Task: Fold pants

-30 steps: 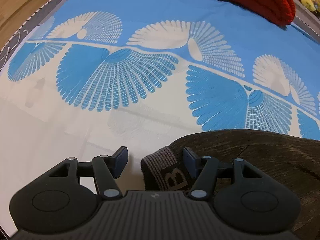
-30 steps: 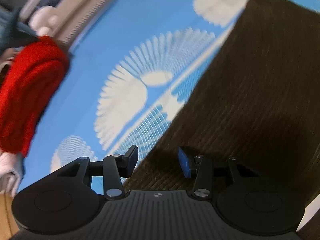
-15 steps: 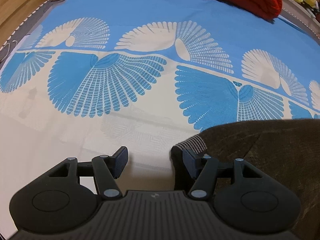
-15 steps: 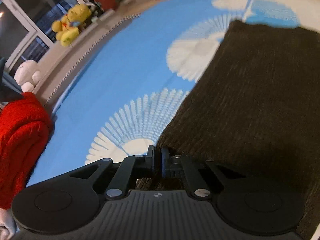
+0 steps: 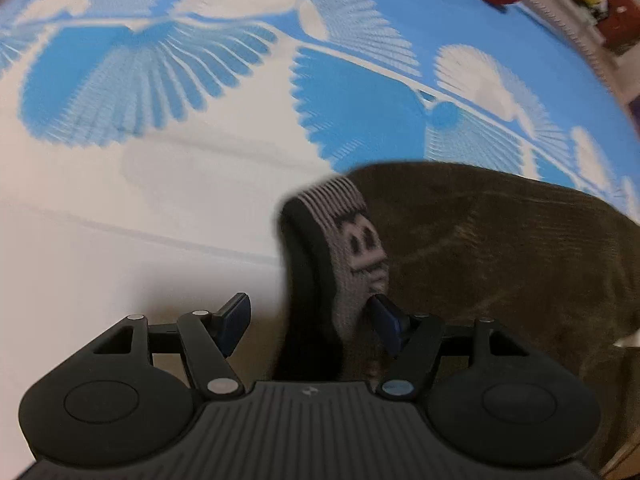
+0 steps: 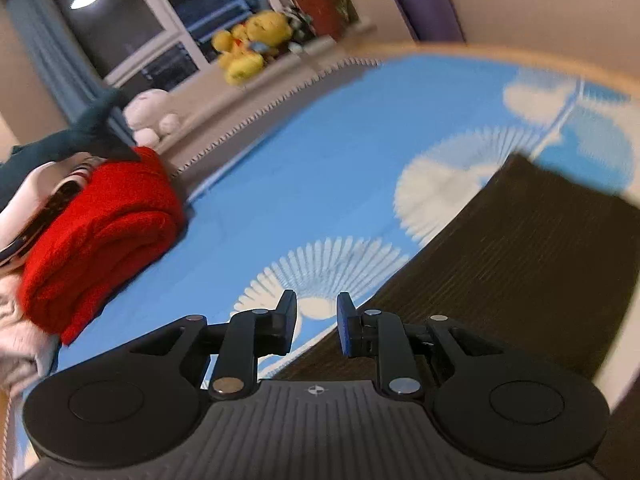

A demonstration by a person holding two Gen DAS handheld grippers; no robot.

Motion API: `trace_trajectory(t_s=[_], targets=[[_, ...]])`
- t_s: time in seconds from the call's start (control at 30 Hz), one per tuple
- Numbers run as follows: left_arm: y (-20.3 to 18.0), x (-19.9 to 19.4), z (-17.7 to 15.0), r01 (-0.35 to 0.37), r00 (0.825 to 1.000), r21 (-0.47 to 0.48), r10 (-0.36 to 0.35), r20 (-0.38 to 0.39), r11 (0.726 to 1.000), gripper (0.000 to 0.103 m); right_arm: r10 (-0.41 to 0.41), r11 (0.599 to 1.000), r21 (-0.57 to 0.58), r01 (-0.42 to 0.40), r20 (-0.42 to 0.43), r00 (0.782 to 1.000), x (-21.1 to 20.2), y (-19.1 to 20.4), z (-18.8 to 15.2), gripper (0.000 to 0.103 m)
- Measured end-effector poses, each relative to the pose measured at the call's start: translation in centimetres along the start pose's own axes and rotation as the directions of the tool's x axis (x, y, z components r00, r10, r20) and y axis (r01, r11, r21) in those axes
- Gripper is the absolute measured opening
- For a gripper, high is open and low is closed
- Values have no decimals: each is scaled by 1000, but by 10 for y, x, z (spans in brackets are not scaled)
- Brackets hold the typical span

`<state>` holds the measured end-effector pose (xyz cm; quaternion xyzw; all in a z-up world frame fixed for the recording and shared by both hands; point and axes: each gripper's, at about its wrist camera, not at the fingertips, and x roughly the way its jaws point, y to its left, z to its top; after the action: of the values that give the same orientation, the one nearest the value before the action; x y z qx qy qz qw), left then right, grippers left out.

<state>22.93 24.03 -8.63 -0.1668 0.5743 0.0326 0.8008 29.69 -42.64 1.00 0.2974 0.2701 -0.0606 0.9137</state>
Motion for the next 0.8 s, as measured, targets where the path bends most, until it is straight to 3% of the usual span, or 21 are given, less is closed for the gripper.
trace_trajectory(t_s=[0.03, 0.1, 0.13, 0.2, 0.27, 0.43, 0.5, 0.57, 0.7, 0.8], targets=[[-2, 4, -5, 23, 1000, 18, -23, -1, 1000, 64, -5, 1000, -9, 5, 12, 1000, -16, -8, 3, 26], [-11, 2, -12, -1, 999, 106, -4, 52, 994, 29, -20, 1000, -10, 20, 34, 999, -46, -25, 10, 28], [-11, -2, -11, -1, 998, 106, -6, 69, 994, 23, -30, 999, -11, 31, 44, 999, -63, -38, 12, 29], [-4, -14, -9, -13, 992, 6, 12, 128, 1000, 16, -66, 997, -25, 68, 60, 996, -94, -66, 12, 29], [-6, -26, -11, -68, 982, -44, 75, 171, 997, 16, -117, 992, -33, 120, 66, 991, -118, -97, 9, 29], [-24, -50, -24, -181, 973, 18, 177, 148, 983, 29, -282, 959, -15, 282, -4, 959, -163, -172, -4, 29], [-17, -73, -29, -158, 975, -38, 162, 153, 987, 42, -322, 947, -1, 322, -51, 945, -175, -198, -9, 29], [-8, -96, -42, -102, 982, -93, 115, 152, 990, 48, -337, 940, 24, 341, -92, 937, -180, -215, -17, 29], [5, -116, -82, -39, 991, -86, 50, 123, 996, 53, -334, 936, 57, 348, -176, 926, -184, -246, -28, 29], [20, -104, -119, 25, 996, -108, -15, 90, 994, 53, -338, 927, 95, 362, -201, 919, -186, -255, -33, 29]])
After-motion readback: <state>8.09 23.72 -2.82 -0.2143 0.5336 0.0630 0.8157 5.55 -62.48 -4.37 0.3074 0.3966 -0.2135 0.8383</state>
